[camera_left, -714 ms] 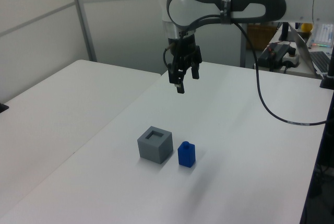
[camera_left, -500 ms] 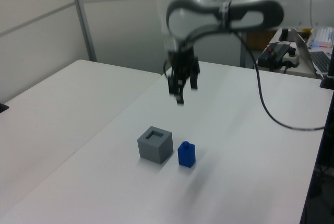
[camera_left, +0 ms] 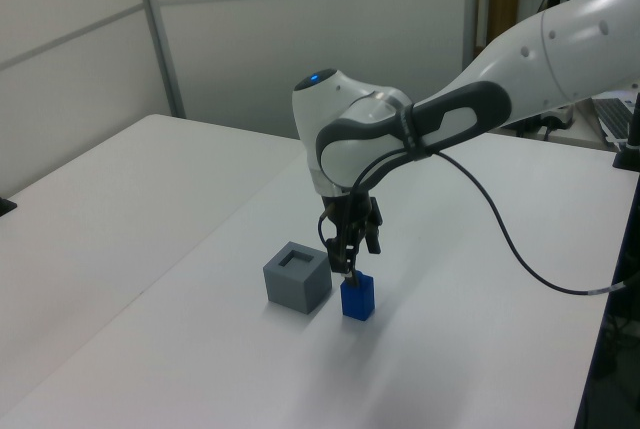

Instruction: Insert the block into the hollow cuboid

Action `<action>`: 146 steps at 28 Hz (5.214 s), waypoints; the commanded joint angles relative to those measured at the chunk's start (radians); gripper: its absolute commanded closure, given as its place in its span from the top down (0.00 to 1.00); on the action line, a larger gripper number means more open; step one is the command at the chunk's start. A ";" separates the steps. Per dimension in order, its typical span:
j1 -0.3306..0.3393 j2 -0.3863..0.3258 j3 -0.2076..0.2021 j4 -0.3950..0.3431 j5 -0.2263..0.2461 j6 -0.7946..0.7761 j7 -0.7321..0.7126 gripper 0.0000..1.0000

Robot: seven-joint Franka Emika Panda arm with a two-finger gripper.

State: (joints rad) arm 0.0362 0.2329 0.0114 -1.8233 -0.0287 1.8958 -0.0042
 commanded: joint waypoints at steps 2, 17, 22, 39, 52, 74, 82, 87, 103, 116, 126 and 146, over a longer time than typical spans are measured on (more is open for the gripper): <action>-0.004 0.034 -0.005 -0.014 -0.007 0.066 -0.016 1.00; 0.001 0.086 -0.005 -0.013 -0.030 0.092 -0.003 0.63; -0.001 0.076 -0.004 -0.008 -0.025 0.071 -0.002 0.32; -0.012 0.059 -0.016 0.275 0.003 -0.173 -0.005 0.13; -0.007 0.230 -0.017 0.472 0.047 -0.114 0.085 0.13; -0.012 0.256 -0.010 0.444 0.033 0.009 0.081 0.15; -0.012 0.256 -0.010 0.441 0.033 0.003 0.081 0.16; -0.010 0.252 -0.010 0.438 0.029 -0.012 0.081 0.16; -0.009 0.238 -0.013 0.430 0.021 -0.109 0.061 0.20; -0.005 0.154 -0.013 0.403 0.003 -0.130 0.082 1.00; -0.018 -0.092 -0.031 0.331 -0.020 -0.297 0.082 1.00; -0.002 -0.148 -0.019 0.253 -0.030 -0.277 0.067 1.00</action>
State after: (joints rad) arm 0.0197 0.1144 -0.0045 -1.5232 -0.0417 1.5864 0.0680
